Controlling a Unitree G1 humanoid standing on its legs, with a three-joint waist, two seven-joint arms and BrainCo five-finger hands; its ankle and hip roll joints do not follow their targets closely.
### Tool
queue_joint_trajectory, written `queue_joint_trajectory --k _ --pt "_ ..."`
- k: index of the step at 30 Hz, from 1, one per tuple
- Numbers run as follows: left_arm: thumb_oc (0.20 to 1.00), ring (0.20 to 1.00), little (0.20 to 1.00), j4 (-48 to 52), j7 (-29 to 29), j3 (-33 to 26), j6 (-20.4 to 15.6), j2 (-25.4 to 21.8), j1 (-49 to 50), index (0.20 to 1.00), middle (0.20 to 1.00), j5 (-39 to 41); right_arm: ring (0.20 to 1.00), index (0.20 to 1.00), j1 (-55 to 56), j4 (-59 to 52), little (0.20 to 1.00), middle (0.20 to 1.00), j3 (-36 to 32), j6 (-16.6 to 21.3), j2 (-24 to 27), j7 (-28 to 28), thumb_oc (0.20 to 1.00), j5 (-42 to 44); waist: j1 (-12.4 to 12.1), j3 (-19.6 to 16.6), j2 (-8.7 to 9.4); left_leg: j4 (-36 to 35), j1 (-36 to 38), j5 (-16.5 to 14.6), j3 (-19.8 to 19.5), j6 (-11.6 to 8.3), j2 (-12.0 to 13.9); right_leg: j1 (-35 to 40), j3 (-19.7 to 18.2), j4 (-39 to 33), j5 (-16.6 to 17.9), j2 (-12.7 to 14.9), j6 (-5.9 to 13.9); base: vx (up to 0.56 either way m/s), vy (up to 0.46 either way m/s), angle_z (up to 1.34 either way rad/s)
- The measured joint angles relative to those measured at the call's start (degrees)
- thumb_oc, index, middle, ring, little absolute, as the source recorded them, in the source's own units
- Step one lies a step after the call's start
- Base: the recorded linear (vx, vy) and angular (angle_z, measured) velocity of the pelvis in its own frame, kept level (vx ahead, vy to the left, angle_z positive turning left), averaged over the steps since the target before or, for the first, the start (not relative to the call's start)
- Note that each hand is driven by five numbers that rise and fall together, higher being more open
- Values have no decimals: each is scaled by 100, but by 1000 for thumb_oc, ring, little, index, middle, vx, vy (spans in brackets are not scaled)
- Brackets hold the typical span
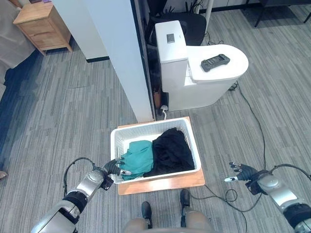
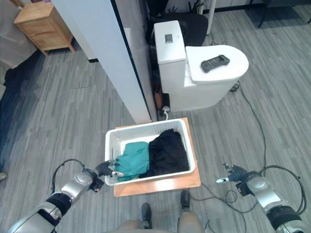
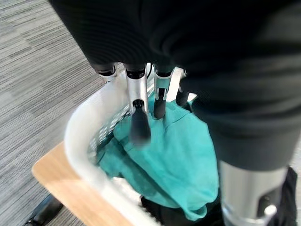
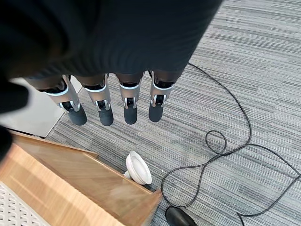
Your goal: Grab the laundry basket,head to the washer,open it,put in the laundry and shut it.
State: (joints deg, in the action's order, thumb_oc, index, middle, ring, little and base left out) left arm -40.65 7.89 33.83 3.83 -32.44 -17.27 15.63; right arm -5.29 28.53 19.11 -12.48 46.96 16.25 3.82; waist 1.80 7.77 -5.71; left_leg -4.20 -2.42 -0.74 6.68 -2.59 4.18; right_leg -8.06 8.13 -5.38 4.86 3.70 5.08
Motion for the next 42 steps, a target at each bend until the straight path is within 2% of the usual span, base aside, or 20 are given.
queue_joint_trajectory --k 2,4,6,9,11,13,15,20,22,24,25,27,29,30,35,37,42 --pt "1000 1000 1000 675 -1 -14 30 -355 105 1000 1000 193 1000 1000 4 -11 1000 1000 -4 -11 23 1 1000 -11 -100 3 -7 3 9 8 -4 12 1 16 11 0 11 0 -23 54 -14 6" --pt "1000 1000 1000 1769 19 -277 49 -1036 356 1000 1000 472 1000 1000 2 -104 1000 1000 -5 -25 30 15 1000 -10 -156 6 -14 5 98 22 -127 32 0 180 103 -3 5 8 -31 72 -24 24" --pt "1000 1000 1000 2404 63 -403 87 -1548 419 1000 1000 678 1000 1000 -7 -102 1000 1000 -4 -72 47 56 1000 -9 -263 3 -24 5 211 23 -151 34 2 330 200 -8 -37 20 -32 37 -14 20" --pt "1000 1000 1000 2587 64 -727 89 -1782 384 1000 1000 834 1000 1000 -6 -124 1000 1000 -18 -138 140 120 1000 -7 -343 -59 -112 3 245 23 -236 33 -8 415 266 -9 -82 39 5 39 -16 18" --pt "1000 1000 1000 3051 130 -760 201 -2162 494 1000 1000 1029 1000 1000 25 -198 1000 1000 -41 -161 148 158 1000 20 -402 -63 -134 3 224 24 -329 32 -5 421 349 -4 -94 32 1 29 -24 17" --pt "1000 1000 1000 3136 145 -839 199 -2286 580 1000 1000 1167 1000 1000 51 -232 1000 1000 -42 -191 177 171 1000 95 -475 -97 -181 9 236 24 -353 30 -3 461 363 -9 -97 35 -3 29 -30 9" --pt "1000 1000 1000 3315 211 -830 230 -2637 731 1000 1000 1324 1000 1000 141 -379 1000 1000 -42 -198 263 195 1000 240 -490 -97 -181 10 226 37 -399 9 -6 461 395 5 -101 33 -12 7 -12 8" --pt "1000 1000 1000 2855 231 -576 240 -2535 656 1000 1000 1312 1000 1000 147 -295 1000 1000 -10 -245 297 258 1000 429 -492 -110 -189 15 9 75 -459 -50 -8 278 476 31 -99 41 -12 -23 -3 7" --pt "1000 1000 1000 2454 219 -412 256 -2294 560 1000 1000 1293 1000 1000 98 -245 1000 1000 30 -267 276 253 1000 448 -485 -111 -191 20 -86 92 -454 -52 -10 173 473 40 -69 41 -30 -19 10 -2" --pt "1000 1000 1000 1705 214 -335 240 -1765 483 1000 1000 1164 1000 1000 2 -192 1000 1000 41 -282 236 236 1000 451 -409 -111 -191 20 -174 108 -440 -55 -13 68 461 41 -37 41 -50 -47 20 -8" --pt "1000 1000 1000 880 179 -213 236 -1229 335 1000 1000 999 1000 1000 -208 -17 1000 1000 163 -288 207 197 1000 451 -369 -85 -165 15 -250 119 -395 -60 -13 -41 409 44 -9 34 -58 -51 19 -13" --pt "1000 1000 1000 -154 119 -118 229 -588 72 1000 1000 796 1000 1000 -532 264 1000 1000 250 -295 80 111 1000 448 -332 -45 -153 12 -319 132 -334 -61 -13 -144 349 44 32 33 -72 -48 28 -18" --pt "1000 1000 1000 -324 99 -24 261 -418 59 1000 1000 719 1000 1000 -661 333 1000 1000 264 -294 -4 89 1000 444 -290 -5 -115 13 -377 138 -302 -57 -13 -217 318 45 54 28 -85 -36 21 -12" --pt "1000 1000 1000 -1470 -24 20 173 202 -360 1000 1000 475 1000 1000 -881 601 1000 1000 369 -296 -188 -21 1000 405 -235 43 -87 10 -377 146 -283 -55 -17 -232 287 45 68 25 -87 -48 20 -12" --pt "1000 1000 1000 -2459 -280 24 50 396 -1061 1000 1000 350 1000 1000 -1342 624 1000 1000 375 -284 -581 -276 1000 329 -134 184 70 2 -501 147 -41 -54 -11 -501 14 46 155 -8 -104 -23 16 -25" --pt "1000 1000 1000 -2505 -325 11 -5 348 -1219 1000 1000 344 1000 1000 -1377 584 1000 1000 371 -266 -592 -404 1000 310 -68 200 96 1 -502 146 -10 -53 -12 -510 0 46 157 -11 -103 17 1 -9" --pt "1000 1000 1000 -2544 -430 8 -28 351 -1333 1000 1000 226 1000 1000 -1397 303 1000 1000 269 -222 -602 -543 1000 199 -74 226 137 -3 -502 146 7 -53 19 -518 -18 46 160 -46 -108 8 4 -2"
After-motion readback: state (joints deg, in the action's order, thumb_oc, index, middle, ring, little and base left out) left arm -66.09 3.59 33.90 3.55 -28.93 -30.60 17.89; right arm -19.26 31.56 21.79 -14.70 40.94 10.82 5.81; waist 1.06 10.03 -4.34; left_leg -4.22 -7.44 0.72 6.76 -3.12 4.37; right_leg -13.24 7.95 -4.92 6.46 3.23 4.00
